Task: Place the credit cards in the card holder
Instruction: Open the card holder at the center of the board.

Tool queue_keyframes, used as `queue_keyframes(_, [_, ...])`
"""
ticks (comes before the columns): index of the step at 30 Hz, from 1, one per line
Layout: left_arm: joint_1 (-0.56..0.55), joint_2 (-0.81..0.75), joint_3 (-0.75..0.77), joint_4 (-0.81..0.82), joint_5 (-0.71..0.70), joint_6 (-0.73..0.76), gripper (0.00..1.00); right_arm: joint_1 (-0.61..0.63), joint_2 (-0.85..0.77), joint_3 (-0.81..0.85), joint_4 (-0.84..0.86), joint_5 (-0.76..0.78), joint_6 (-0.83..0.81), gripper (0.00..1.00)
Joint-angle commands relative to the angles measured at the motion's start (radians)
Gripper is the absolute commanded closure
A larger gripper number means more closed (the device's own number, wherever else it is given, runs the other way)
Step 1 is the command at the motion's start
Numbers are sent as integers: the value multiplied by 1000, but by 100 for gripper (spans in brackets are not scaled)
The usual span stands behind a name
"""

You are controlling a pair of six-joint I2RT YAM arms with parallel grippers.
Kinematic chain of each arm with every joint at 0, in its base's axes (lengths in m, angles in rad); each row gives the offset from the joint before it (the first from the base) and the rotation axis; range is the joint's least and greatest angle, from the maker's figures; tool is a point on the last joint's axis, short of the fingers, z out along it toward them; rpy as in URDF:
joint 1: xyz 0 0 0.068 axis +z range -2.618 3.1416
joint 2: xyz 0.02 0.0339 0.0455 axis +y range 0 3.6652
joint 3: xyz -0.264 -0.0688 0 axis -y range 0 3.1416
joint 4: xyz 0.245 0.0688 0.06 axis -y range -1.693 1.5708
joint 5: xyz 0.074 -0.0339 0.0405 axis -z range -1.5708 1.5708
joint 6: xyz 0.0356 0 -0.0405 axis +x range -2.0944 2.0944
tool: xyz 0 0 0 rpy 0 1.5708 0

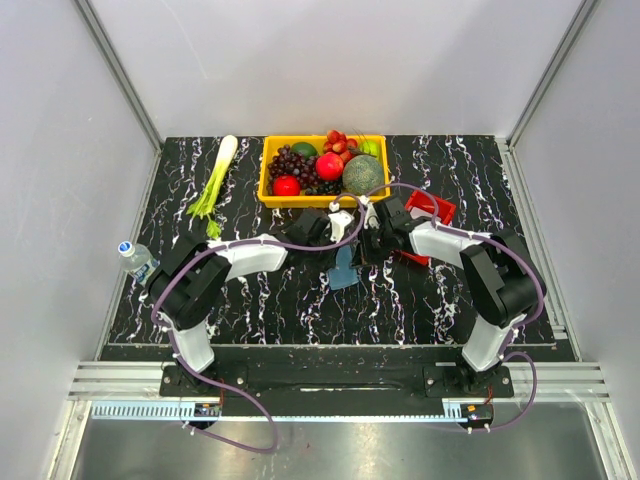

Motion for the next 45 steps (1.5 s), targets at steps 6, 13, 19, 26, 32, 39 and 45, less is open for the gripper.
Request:
queue_keyframes(6, [-38, 15, -62, 63, 8, -35, 98, 7, 24, -29, -1, 48, 59, 100])
queue_keyframes(13, [-35, -112, -153, 171, -122, -211, 88, 7, 24, -53, 10, 126, 197, 100])
queue_keyframes(19, [-37, -210, -217, 208, -248, -342, 93, 12, -8, -95, 59, 113, 265, 82])
queue_keyframes(26, [-35, -362, -228, 173, -312, -330, 100, 14, -96, -60, 12, 154, 273, 49])
queue_keyframes(32, [-34, -453, -176, 133, -239, -284, 100, 15, -168, -32, -8, 154, 295, 41])
queue_keyframes(39, [-35, -436, -185, 113, -249, -351, 100, 14, -203, -57, 30, 131, 394, 39])
queue_keyframes(45, [-35, -431, -252, 144, -294, -431, 100, 32, -154, -89, 101, 65, 489, 39])
